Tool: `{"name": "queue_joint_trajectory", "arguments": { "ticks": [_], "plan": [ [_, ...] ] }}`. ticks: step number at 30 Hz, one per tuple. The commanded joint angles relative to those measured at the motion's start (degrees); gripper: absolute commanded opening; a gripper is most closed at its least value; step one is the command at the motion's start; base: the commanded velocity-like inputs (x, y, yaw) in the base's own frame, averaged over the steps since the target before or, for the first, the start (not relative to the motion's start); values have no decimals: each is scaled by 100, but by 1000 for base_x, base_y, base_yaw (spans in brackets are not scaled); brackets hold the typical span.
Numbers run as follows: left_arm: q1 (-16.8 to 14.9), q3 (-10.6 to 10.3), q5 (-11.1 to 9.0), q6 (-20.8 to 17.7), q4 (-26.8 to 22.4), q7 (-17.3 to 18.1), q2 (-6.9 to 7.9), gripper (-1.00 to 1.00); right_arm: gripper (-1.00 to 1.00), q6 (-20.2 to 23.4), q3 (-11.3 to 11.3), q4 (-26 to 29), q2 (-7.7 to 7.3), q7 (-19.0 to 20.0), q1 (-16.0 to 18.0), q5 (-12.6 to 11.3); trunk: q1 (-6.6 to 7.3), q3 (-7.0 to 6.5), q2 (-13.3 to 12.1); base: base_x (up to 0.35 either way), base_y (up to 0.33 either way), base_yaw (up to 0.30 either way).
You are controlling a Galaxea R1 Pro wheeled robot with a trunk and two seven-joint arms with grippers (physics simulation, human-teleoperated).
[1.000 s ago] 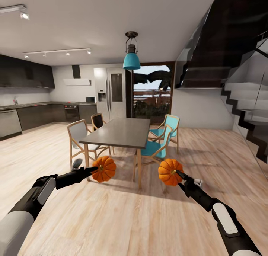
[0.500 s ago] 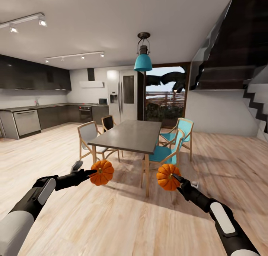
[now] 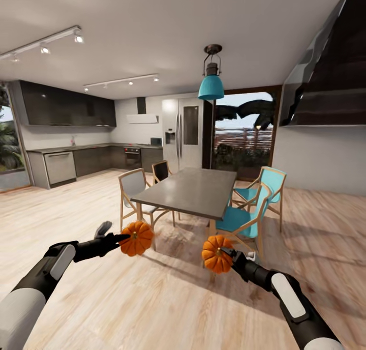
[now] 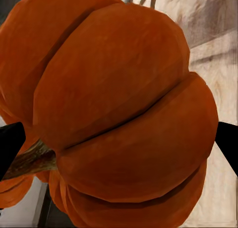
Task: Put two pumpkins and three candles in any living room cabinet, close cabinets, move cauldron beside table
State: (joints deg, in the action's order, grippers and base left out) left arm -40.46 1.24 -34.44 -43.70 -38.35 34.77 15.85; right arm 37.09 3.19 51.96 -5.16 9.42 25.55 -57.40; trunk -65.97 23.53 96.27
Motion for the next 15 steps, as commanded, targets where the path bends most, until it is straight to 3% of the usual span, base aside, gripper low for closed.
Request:
{"name": "queue_joint_trajectory", "arguments": {
  "ticks": [1, 9, 11, 15],
  "plan": [
    [-5, 13, -137, -48, 20, -6, 7, -100, -100, 35, -17, 6, 26, -73, 11, -41, -1, -1, 4, 35, -21, 208],
    [-6, 14, -319, -51, 53, -198, 15, -100, -100, 42, -78, 15, 124, -270, 27, -4, -1, -57, 4, 10, -6, 207],
    [-6, 80, -323, -51, 54, -207, 14, -100, -100, 43, -80, 15, 131, -276, 28, 5, -1, -71, 4, 1, -1, 205],
    [0, 419, -313, -51, 55, -221, 4, -100, -100, 38, -207, 21, 136, -283, 29, 16, -1, -100, 4, 0, 0, 204]
  ]
}}
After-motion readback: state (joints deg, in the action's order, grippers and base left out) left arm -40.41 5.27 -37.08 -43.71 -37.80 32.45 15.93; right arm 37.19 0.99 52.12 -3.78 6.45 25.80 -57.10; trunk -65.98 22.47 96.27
